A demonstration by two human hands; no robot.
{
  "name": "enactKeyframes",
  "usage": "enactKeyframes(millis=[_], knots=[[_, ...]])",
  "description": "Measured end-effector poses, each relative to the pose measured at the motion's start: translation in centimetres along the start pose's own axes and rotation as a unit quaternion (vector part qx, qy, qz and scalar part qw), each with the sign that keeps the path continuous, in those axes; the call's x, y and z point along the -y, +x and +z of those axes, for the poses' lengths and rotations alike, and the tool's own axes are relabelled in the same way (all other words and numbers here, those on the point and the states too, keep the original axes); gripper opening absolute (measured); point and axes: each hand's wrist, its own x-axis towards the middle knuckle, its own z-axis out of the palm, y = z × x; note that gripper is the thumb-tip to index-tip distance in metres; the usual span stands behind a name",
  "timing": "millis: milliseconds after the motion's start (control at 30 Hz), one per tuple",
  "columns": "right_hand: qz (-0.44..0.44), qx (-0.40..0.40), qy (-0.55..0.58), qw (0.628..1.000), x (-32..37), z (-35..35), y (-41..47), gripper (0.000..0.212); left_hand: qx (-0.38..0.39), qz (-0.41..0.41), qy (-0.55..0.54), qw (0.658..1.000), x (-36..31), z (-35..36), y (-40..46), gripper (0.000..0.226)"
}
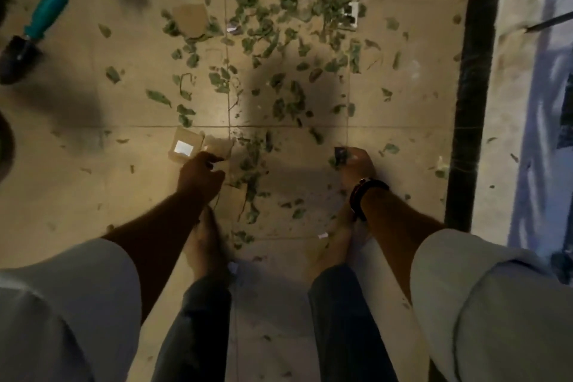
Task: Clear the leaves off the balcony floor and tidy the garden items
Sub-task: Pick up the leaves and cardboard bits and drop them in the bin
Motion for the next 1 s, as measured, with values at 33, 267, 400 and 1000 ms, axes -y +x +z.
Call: enactKeyframes(millis=[33,267,400,1000], knots=[[0.008,-0.015,-0.016,1.000,-0.6,0.5,1.3,0.036,-0.014,0.009,0.016,1.000,0.1,0.3,1.2,0.040],[0.052,-0.142,-0.042,0.988,-3.2,4.2,5.7,0.043,-0.214,0.059,0.056,0.973,1.4,1.2,7.0,0.025],[0.030,-0.154,-0.096,0.983,-3.4,5.0,5.9,0.040,-0.269,0.002,0.061,0.961,3.1,1.4,8.6,0.029],[-0.088,0.037,-0.017,0.995,3.4,12.2,1.1,0.030,-0.213,-0.135,-0.100,0.962,6.2,0.8,10.8,0.047]])
